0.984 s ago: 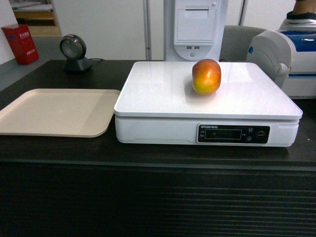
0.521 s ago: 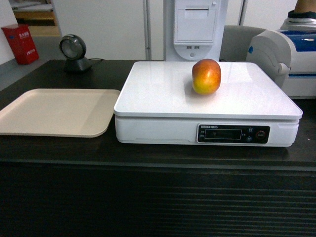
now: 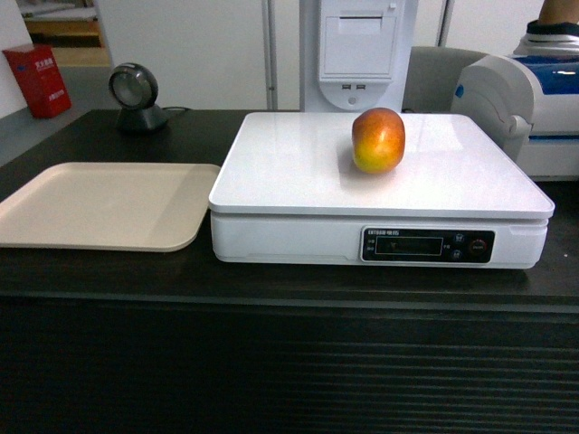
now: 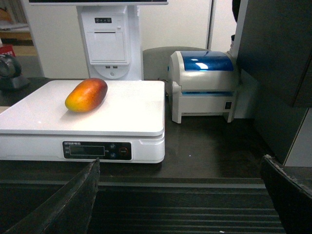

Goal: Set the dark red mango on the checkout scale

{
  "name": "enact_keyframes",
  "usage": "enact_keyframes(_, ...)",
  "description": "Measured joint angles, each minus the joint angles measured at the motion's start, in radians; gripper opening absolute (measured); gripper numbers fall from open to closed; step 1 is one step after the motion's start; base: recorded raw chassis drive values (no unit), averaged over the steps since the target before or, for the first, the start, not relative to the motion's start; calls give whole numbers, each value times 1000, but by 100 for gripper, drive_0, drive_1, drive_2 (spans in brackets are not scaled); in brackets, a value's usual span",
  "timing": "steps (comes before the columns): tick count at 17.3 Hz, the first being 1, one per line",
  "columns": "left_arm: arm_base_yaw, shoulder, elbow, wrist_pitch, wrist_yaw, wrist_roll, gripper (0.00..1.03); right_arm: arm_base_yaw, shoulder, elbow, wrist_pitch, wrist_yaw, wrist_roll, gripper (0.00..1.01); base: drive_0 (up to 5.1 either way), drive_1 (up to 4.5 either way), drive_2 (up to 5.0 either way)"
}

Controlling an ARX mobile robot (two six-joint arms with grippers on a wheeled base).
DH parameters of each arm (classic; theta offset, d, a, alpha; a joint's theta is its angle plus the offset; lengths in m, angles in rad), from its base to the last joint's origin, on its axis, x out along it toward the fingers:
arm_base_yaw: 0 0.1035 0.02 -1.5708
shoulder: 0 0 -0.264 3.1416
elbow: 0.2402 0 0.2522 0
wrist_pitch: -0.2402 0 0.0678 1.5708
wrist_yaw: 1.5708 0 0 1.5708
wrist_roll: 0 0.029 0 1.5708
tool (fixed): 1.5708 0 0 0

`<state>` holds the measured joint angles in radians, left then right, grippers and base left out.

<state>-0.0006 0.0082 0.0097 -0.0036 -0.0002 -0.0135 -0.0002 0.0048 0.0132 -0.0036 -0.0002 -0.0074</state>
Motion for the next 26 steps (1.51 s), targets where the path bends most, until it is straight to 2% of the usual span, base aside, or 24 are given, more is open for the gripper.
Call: enact_keyframes(26, 0, 0, 0, 2, 0, 0, 98, 0, 0, 0, 2, 0, 0, 98, 0, 0, 0)
